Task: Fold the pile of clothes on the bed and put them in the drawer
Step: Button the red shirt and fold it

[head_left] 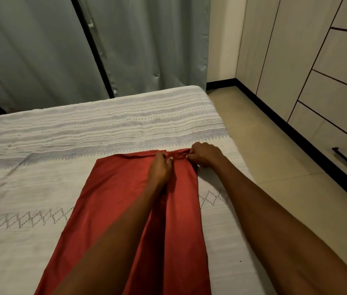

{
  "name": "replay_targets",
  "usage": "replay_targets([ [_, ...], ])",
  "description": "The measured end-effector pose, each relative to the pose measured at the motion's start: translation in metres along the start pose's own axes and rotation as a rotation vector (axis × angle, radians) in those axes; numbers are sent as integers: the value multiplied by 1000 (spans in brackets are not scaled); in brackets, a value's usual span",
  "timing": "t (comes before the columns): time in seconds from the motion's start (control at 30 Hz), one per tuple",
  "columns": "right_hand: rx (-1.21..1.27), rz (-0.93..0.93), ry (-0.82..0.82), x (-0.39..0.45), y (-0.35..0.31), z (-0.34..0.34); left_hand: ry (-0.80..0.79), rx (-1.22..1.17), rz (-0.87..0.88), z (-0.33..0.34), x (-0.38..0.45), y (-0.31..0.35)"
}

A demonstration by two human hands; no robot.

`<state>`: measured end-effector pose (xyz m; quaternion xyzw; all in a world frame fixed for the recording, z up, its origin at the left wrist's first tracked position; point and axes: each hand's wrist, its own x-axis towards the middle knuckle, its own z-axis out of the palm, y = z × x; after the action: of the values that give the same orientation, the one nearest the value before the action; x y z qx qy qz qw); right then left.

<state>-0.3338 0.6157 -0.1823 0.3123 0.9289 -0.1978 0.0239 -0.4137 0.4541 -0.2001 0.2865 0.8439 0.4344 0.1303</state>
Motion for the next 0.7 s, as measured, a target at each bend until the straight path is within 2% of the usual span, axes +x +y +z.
replay_targets([
  [0.07,2,-6,130,4,4,1,74,183,61,4,-1,-1],
  [0.17,122,19,257,1,12,20,68,423,34,10,0,-5],
  [0.33,377,91,419,-37,5,50,-2,307,-57,2,-10,4],
  [0.43,398,89,406,-65,1,56,-42,219,-51,-14,-26,6],
  [0.57,467,114,317,-123,-4,64,-89,163,-43,-38,-94,-1],
  [0.7,480,110,272,-202,-22,70,-161,218,-94,-59,-176,-17],
])
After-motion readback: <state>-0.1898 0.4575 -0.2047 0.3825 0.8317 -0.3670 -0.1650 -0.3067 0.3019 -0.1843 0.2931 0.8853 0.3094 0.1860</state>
